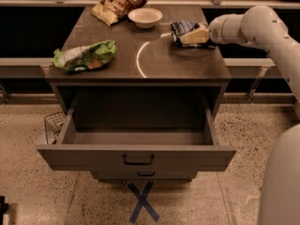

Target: Place blue chip bag into paper bowl

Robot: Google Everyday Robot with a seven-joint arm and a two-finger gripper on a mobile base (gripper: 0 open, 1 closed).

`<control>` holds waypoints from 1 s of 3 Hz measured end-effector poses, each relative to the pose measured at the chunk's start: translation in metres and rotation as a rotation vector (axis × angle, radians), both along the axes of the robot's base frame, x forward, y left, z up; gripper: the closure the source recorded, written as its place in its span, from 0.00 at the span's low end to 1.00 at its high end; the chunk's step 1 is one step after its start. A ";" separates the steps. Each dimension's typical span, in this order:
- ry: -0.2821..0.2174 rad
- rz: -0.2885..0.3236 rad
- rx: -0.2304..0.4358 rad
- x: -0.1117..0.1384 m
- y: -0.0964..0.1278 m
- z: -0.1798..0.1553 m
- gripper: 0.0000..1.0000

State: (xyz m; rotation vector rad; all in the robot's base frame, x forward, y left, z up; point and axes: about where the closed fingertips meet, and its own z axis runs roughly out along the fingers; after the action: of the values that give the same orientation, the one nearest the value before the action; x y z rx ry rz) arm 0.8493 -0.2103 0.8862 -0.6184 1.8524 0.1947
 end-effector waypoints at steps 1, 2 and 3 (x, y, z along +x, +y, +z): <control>0.026 0.035 -0.020 0.006 0.014 -0.016 0.23; 0.058 0.053 -0.020 0.014 0.021 -0.025 0.47; 0.050 0.090 -0.017 0.021 0.039 -0.018 0.69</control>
Offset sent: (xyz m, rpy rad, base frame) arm 0.0240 0.0214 -0.0271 -0.0202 0.0868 0.0644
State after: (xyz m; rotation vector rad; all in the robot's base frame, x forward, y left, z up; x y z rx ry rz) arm 0.8701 -0.1714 0.8683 -0.7149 1.8777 0.2555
